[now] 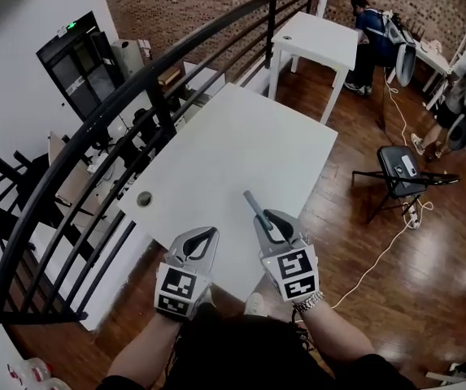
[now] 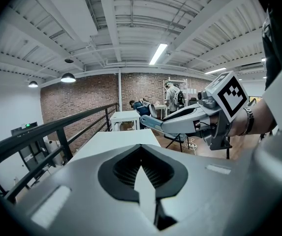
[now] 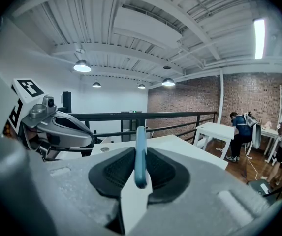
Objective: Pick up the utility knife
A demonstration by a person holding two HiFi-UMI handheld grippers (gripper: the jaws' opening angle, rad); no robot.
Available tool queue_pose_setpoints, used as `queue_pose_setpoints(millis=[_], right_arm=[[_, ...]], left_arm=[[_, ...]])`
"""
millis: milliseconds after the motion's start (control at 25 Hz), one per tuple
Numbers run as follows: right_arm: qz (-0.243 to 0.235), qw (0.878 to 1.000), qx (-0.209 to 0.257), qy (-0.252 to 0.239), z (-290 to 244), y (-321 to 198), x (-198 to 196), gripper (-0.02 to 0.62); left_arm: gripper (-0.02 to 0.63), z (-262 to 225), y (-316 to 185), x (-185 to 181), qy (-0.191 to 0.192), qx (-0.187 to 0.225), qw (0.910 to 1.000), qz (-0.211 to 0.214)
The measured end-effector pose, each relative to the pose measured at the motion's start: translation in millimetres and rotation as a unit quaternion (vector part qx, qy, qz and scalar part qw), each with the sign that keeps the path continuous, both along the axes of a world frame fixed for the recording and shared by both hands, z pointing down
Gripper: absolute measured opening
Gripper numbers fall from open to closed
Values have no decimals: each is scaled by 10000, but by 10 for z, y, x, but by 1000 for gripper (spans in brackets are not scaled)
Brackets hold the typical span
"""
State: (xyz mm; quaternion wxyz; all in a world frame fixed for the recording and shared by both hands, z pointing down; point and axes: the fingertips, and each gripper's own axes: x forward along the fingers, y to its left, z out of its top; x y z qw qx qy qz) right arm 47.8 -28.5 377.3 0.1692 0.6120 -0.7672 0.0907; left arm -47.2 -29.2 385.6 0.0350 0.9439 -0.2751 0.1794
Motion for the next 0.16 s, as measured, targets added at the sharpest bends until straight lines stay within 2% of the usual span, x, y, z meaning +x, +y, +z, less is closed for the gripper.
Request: queue_pose_setpoints(millis=[160], right_arm=[[22,10000,1,-12,9,22,76,67]], left_arm=[[17,-2,20,66,-2,12,10000,5]])
